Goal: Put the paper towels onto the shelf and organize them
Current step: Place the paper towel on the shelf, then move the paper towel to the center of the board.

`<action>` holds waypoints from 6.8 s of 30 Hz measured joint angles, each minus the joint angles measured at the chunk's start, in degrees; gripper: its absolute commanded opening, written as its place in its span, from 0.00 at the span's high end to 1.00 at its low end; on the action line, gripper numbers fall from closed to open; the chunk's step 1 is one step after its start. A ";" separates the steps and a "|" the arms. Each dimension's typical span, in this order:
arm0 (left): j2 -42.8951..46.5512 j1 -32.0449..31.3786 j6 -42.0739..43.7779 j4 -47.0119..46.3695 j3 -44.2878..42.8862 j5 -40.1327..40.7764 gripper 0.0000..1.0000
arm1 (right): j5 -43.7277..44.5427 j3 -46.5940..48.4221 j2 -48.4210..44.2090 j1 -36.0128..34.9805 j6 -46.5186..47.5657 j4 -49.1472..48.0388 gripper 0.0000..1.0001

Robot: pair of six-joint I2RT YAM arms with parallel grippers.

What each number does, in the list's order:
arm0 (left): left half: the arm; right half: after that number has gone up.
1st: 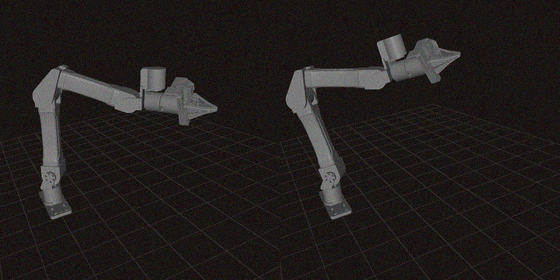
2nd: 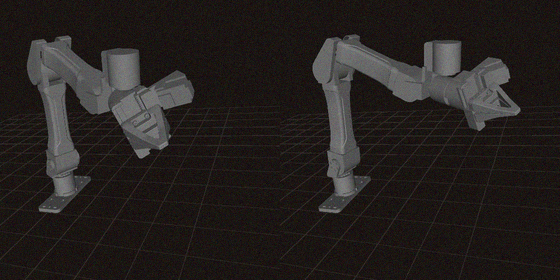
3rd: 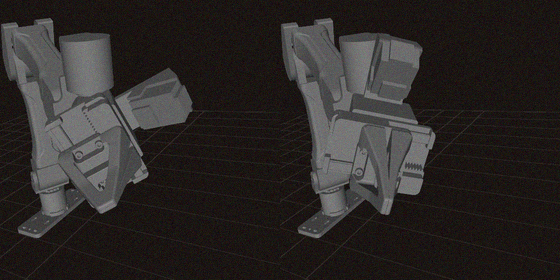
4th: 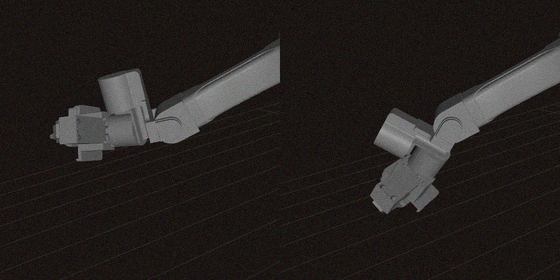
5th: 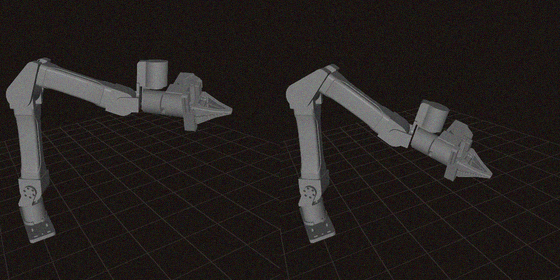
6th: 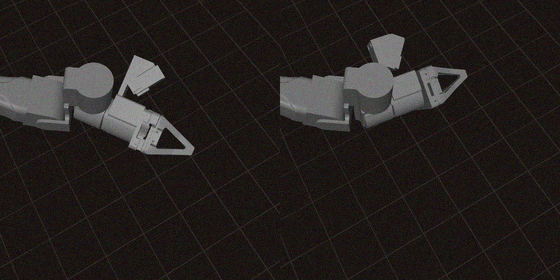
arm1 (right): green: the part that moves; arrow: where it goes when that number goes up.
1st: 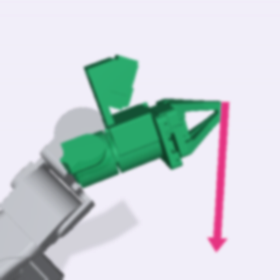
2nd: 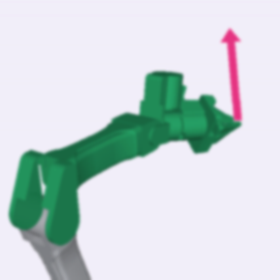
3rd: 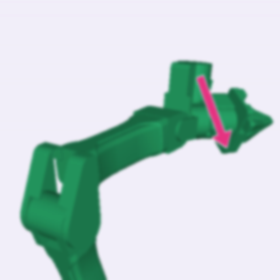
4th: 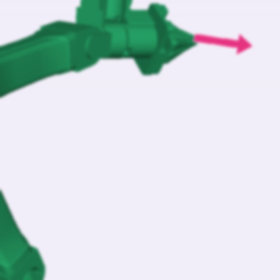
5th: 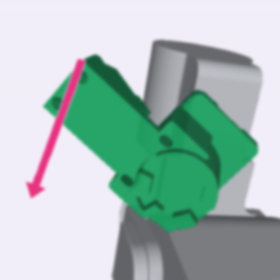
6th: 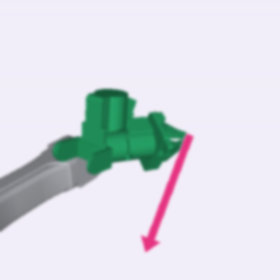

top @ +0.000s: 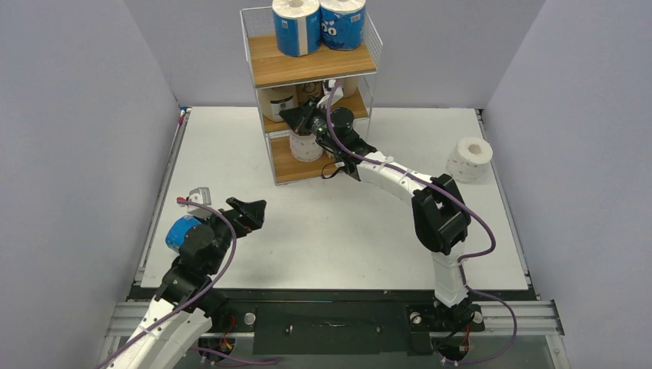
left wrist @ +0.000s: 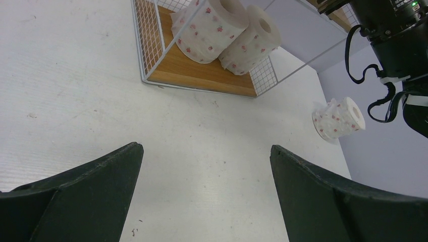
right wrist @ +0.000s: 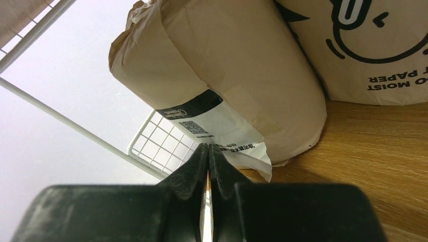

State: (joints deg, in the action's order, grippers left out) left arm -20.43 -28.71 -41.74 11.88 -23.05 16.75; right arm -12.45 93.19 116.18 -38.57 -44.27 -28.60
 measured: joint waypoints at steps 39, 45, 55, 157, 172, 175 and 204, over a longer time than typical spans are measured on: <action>0.92 0.00 -1.14 0.50 -0.07 -0.76 0.03 | -0.07 -9.29 -10.05 0.35 0.98 2.97 0.66; 0.68 0.00 -1.07 3.13 -2.93 -0.61 0.03 | 0.39 -17.90 -24.41 0.26 3.56 4.94 0.51; 0.87 0.00 -1.92 6.54 -4.07 1.09 0.03 | 6.14 -32.98 -45.09 -2.80 9.60 13.03 0.47; -40.06 -2.47 -17.03 6.49 -10.14 -10.84 0.01 | 10.73 -62.40 -61.37 -1.60 6.38 23.76 0.48; -47.91 -13.33 -9.46 -5.22 -11.52 -15.54 0.03 | 12.07 -62.40 -61.57 -1.60 7.91 25.62 0.48; -48.68 -13.57 -8.74 -6.67 -11.52 -17.40 0.03 | 13.16 -62.31 -62.20 -1.57 9.16 26.64 0.48; -37.22 -6.99 -4.66 -4.44 -13.90 -15.17 0.00 | 8.81 -60.41 -66.49 -2.19 12.66 34.38 0.74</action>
State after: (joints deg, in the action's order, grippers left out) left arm -57.65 -35.70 -46.39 7.44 -36.95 1.58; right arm -3.64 32.77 49.69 -40.75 -31.62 5.78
